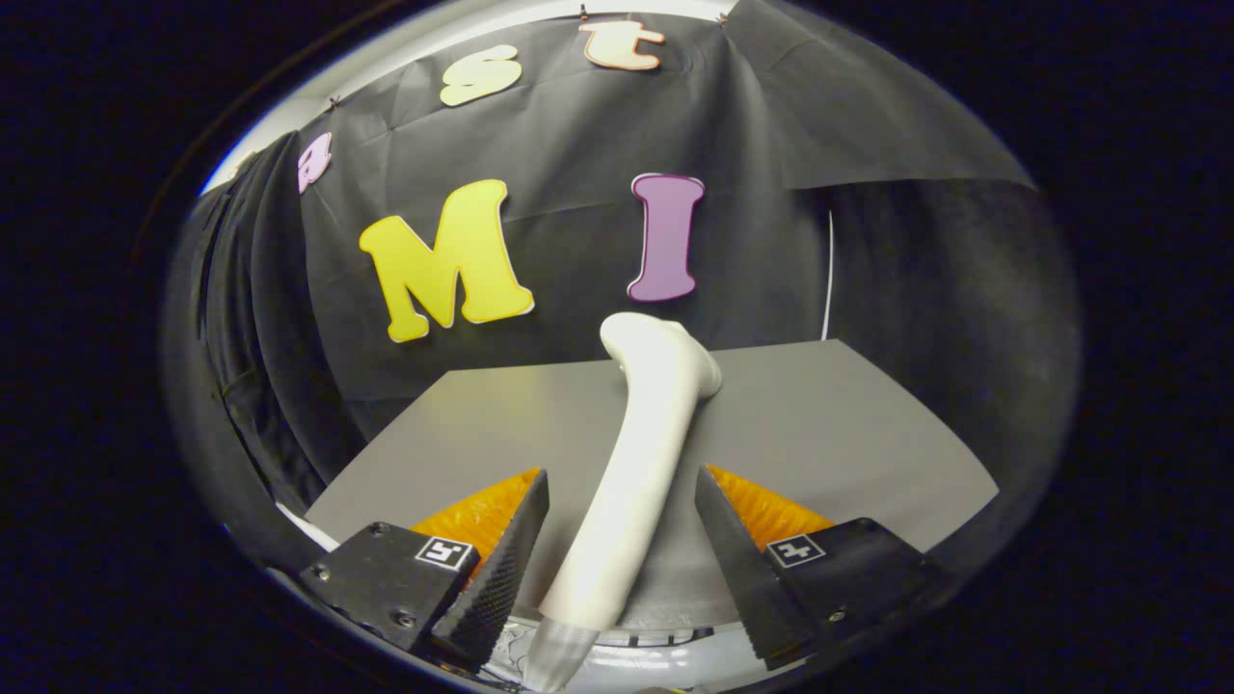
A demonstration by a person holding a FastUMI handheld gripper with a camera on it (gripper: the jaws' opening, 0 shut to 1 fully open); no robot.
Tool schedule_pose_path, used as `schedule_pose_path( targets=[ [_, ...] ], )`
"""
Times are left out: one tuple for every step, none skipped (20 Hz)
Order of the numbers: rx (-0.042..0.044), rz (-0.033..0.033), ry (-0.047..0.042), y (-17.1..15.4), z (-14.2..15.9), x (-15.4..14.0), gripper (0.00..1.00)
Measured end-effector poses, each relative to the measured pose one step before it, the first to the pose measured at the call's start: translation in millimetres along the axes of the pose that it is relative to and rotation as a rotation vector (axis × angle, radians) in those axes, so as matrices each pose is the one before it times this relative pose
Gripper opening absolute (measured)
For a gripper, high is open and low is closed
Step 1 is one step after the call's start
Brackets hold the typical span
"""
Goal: Iron the clothes twice with a garment steamer, once on the left side and once on the right side.
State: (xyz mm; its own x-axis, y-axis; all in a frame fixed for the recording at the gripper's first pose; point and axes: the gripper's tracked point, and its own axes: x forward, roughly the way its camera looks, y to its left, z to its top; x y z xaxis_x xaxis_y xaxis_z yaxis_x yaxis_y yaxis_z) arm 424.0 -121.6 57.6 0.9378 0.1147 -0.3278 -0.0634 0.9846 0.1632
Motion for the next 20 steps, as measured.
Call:
schedule_pose_path(
  targets=[
    [0.0107, 0.0013, 0.0186, -0.41, -3.28, 3.6, 0.94],
    [0.01554, 0.00833, 0.01756, 3.18, -2.1, 3.76, 0.88],
    [0.01101, 0.00434, 0.00079, 1.92, -0.09, 2.23, 0.83],
    [-0.00017, -0.02481, 0.00767, -4.15, -0.45, 2.72, 0.75],
    [0.00586, -0.01017, -0.00266, -2.02, 1.89, 0.13, 0.7],
    [0.00182, 0.00056, 0.00507, -0.95, -0.61, -1.17, 0.65],
    [0.00426, 0.00339, 0.00016, 0.37, 0.01, -2.96, 0.6],
    [0.01562, 0.0057, -0.00543, -0.29, 1.23, -1.62, 0.57],
    [0.01504, 0.00838, -0.00293, 1.93, 2.09, -1.52, 0.55],
    [0.01265, 0.00773, -0.00979, 5.04, 0.52, -1.66, 0.5],
    [-0.00902, 0.00536, -0.00837, 4.33, 1.28, -3.16, 0.46],
    [-0.02729, -0.00019, -0.01269, 3.07, 0.9, -0.49, 0.42],
    [-0.02067, -0.00639, -0.00977, 2.06, 1.28, -2.16, 0.41],
    [-0.02445, -0.00595, -0.0118, 2.95, 1.48, -6.3, 0.39],
    [-0.00257, 0.0069, -0.01049, 4.31, 2.23, -6.02, 0.39],
    [-0.00643, 0.01459, -0.00925, 7.44, 0.52, -9.17, 0.39],
    [-0.00989, 0.00669, -0.00346, 4.7, 0.02, -6.91, 0.39],
    [-0.00645, 0.00631, -0.01172, 6.69, 3.25, -10.08, 0.39],
    [0.00169, 0.00226, -0.01401, 6.38, 4.86, -10.44, 0.39],
    [0.00549, 0.00116, -0.01455, 7.42, 3.89, -11.93, 0.38]
  ],
)
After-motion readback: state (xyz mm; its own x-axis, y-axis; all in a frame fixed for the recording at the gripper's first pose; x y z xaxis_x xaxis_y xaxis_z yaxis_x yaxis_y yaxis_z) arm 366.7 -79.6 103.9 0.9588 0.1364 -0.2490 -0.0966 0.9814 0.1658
